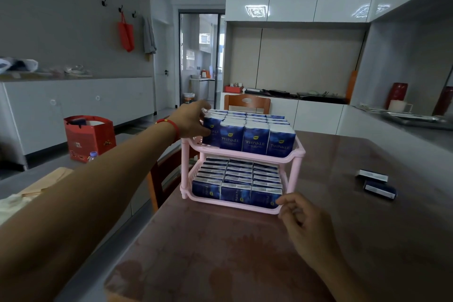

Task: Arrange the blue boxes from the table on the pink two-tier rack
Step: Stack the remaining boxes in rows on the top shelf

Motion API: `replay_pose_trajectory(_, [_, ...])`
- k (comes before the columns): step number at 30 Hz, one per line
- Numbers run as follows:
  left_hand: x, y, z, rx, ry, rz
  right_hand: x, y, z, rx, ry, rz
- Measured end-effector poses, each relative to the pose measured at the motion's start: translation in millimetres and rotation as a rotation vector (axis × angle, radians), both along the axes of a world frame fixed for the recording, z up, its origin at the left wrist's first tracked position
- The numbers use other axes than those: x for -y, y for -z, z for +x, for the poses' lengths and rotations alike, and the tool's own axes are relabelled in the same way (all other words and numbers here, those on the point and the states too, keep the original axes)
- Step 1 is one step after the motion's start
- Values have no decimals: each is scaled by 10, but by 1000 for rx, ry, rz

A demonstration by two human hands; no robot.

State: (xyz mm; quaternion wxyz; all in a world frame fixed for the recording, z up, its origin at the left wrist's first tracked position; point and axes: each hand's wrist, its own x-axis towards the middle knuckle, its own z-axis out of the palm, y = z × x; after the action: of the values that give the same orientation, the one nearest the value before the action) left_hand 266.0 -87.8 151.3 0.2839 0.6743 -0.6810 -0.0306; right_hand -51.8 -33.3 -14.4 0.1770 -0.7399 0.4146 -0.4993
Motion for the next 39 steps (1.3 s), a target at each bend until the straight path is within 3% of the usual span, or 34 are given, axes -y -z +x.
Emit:
replay_pose_trajectory(5, [-30,-15,0,-37,4,30,17,6,-12,-13,5,13])
replay_pose_trajectory(8, [-148,-40,-28,-35,-33,-54,2,-10,-12,-19,22,24])
replay_pose_trajectory(12, [-525,122,-304,60,-134,-602,4,-39,-31,22,144,25])
replay_pose_trajectory(15, [-919,439,-954,40,3,-879,6,-127,-72,65,262,74])
replay_pose_trajectory(17, [-1052,722,-1468,1,224,-836,47,-186,-132,150,324,165])
replay_pose_trajectory(20, [-948,1100,-2144,-30,441,-591,308,-260,-377,262,365,355])
replay_pose_trajectory(22, [-760,1271,-2521,-48,489,-432,595,-286,-662,198,403,399])
replay_pose_trajectory(26, [-364,1545,-2921,0,460,-243,1132,-219,-1393,-16,675,284])
replay_pose_trajectory(31, [-93,1790,-2921,-84,391,-210,1744,29,-2073,-317,645,282])
replay_pose_trajectory(35, [-58,1812,-2920,-74,423,-227,2232,146,-2125,-431,568,377])
replay_pose_trajectory(39, [-55,1832,-2899,-65,436,-242,2381,178,-2109,-509,551,311])
